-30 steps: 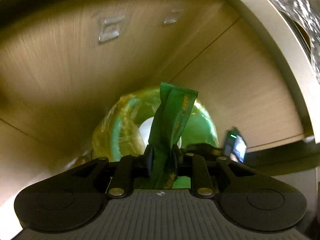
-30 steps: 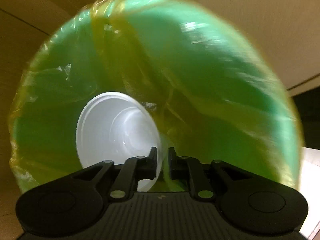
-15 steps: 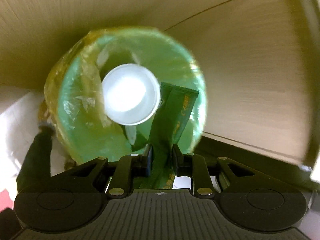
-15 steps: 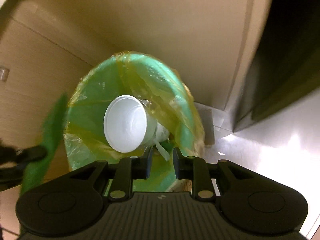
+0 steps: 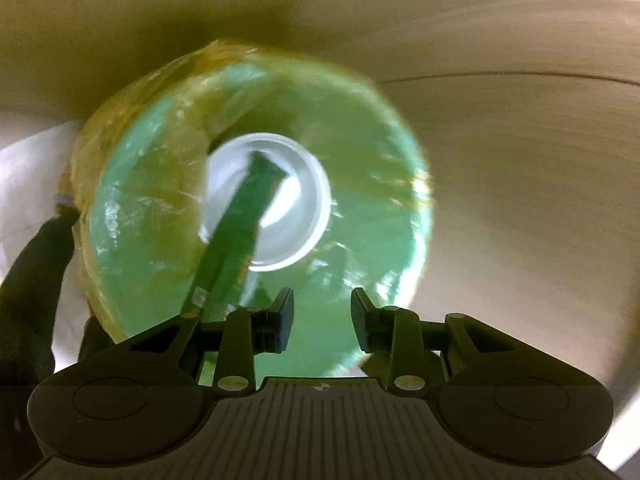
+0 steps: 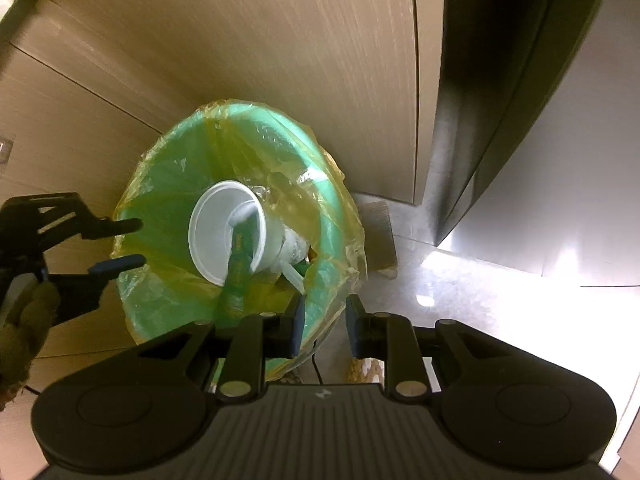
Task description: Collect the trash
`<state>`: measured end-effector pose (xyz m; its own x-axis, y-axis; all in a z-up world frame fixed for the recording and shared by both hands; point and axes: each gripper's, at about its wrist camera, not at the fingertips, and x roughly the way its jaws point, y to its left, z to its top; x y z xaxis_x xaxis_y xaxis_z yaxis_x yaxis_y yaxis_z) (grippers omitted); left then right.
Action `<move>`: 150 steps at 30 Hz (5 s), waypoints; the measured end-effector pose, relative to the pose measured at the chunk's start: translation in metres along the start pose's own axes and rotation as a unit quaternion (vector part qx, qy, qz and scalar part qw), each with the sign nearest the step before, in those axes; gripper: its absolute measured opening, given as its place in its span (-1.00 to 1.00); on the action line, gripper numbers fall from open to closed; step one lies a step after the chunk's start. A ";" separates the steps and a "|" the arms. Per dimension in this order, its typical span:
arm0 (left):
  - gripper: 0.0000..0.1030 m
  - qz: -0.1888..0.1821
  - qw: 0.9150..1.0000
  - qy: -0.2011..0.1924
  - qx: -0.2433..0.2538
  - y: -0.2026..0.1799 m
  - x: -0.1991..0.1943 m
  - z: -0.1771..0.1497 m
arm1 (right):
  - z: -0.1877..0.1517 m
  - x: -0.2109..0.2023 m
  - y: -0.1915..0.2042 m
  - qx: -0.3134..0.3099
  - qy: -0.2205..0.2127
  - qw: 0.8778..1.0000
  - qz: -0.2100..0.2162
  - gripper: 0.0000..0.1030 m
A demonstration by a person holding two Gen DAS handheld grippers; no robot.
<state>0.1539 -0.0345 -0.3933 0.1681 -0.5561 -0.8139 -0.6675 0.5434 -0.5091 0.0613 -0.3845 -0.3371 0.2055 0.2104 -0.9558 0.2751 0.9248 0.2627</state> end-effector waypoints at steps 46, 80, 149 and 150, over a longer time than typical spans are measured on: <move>-0.33 -0.067 0.889 -0.356 0.281 -0.038 -0.362 0.036 | 0.129 -0.146 0.509 -0.467 -0.290 0.830 0.089 -0.10; -0.33 0.014 0.844 -0.471 0.258 -0.167 -0.340 0.089 | 0.134 -0.190 0.355 -0.355 -0.303 0.874 0.133 0.02; -0.33 0.125 0.800 -0.362 0.461 -0.206 -0.271 0.141 | 0.108 -0.160 0.315 -0.280 -0.236 0.928 0.076 0.03; -0.33 0.125 0.799 -0.363 0.462 -0.205 -0.271 0.141 | 0.109 -0.160 0.313 -0.277 -0.236 0.928 0.075 0.03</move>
<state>0.3472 0.0938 -0.1078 0.7134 -0.0286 -0.7002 0.0193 0.9996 -0.0212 0.2165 -0.1631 -0.0871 0.6275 0.3091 -0.7147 -0.2889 0.9447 0.1549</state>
